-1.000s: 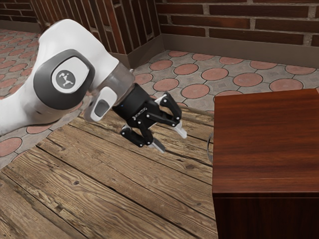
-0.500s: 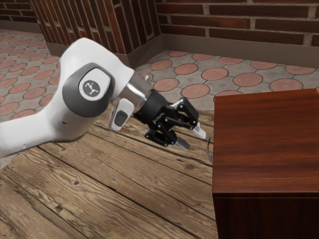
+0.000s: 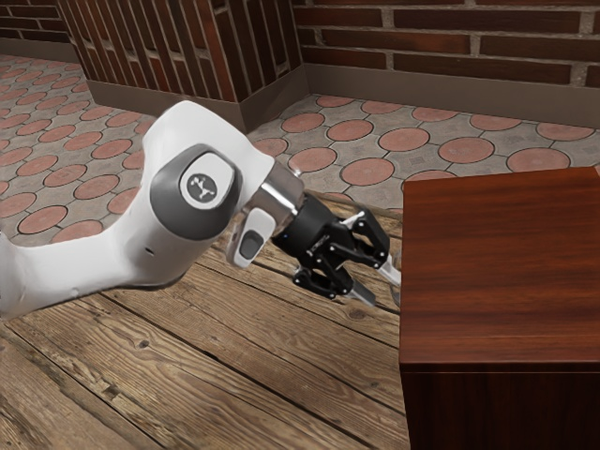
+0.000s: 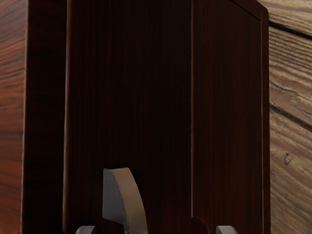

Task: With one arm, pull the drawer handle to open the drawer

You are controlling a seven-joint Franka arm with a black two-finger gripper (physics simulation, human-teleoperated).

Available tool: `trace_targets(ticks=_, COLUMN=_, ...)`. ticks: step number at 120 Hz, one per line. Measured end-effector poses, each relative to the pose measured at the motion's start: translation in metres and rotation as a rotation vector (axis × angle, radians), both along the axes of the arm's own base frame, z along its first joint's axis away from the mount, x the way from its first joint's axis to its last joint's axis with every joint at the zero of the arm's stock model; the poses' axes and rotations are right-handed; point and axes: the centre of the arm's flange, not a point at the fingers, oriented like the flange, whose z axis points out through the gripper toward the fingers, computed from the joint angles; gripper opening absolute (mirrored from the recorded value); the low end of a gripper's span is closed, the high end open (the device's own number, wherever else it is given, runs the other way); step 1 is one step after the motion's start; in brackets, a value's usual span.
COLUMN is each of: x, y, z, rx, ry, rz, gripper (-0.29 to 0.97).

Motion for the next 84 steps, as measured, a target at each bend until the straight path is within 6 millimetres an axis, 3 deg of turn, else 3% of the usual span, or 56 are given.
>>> trace_targets(ticks=28, x=0.004, y=0.001, z=-0.005, rx=-0.004, ry=-0.004, rz=0.016, gripper=0.05)
trace_targets(ticks=56, x=0.003, y=-0.003, z=-0.007, rx=0.007, ry=-0.017, rz=0.02, gripper=-0.07)
trace_targets(ticks=84, x=-0.019, y=0.027, z=-0.009, rx=0.003, ry=-0.01, rz=0.073, gripper=-0.1)
